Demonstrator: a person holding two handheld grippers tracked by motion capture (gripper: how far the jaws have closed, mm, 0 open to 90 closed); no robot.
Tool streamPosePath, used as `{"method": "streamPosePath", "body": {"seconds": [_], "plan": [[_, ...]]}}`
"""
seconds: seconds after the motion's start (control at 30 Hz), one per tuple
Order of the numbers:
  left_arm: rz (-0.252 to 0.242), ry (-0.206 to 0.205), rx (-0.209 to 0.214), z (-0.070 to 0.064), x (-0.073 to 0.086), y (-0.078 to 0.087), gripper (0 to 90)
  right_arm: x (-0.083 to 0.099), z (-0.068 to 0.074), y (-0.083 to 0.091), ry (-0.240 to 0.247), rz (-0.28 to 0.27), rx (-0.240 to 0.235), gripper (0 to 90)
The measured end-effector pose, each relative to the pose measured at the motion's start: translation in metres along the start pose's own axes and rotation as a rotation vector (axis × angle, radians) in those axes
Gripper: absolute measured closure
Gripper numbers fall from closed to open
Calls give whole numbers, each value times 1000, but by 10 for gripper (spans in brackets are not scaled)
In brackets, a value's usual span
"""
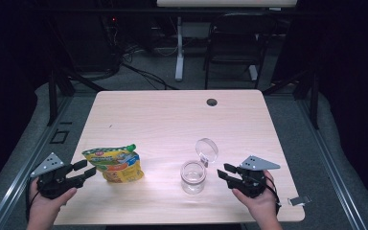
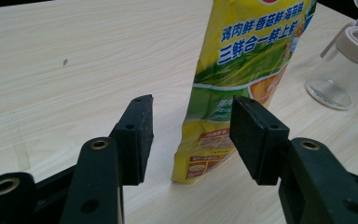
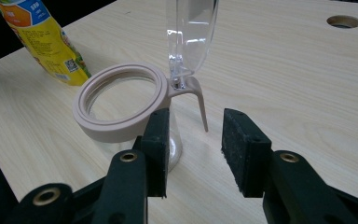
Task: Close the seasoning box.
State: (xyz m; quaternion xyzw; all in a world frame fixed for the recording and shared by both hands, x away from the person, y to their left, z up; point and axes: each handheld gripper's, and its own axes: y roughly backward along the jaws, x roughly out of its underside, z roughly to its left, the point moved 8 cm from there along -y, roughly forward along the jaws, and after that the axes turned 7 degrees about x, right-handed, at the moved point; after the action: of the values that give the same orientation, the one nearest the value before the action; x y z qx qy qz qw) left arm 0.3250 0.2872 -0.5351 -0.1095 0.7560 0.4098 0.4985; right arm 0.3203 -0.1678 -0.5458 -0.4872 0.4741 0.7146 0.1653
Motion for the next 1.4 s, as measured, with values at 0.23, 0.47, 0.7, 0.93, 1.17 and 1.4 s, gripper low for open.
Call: {"method": "streamPosePath", "body": {"seconds": [0.23, 0.47, 0.7, 0.93, 1.17, 1.4], "plan": [[7, -21, 29, -5, -6, -9, 472, 2, -4, -1, -12, 4, -7, 618], [16, -30, 66, -10, -7, -15, 505, 3, -4, -4, -22, 5, -14, 617], [9, -25, 57, -9, -8, -15, 573, 4, -4, -6, -20, 9, -16, 616], [34, -74, 82, -20, -9, -17, 695, 6, -6, -8, -20, 22, -16, 616], [40, -111, 119, -35, -9, -16, 790, 7, -6, -9, -20, 26, -16, 617], [56, -141, 152, -46, -8, -18, 858, 7, -6, -10, -23, 24, -20, 617]]}}
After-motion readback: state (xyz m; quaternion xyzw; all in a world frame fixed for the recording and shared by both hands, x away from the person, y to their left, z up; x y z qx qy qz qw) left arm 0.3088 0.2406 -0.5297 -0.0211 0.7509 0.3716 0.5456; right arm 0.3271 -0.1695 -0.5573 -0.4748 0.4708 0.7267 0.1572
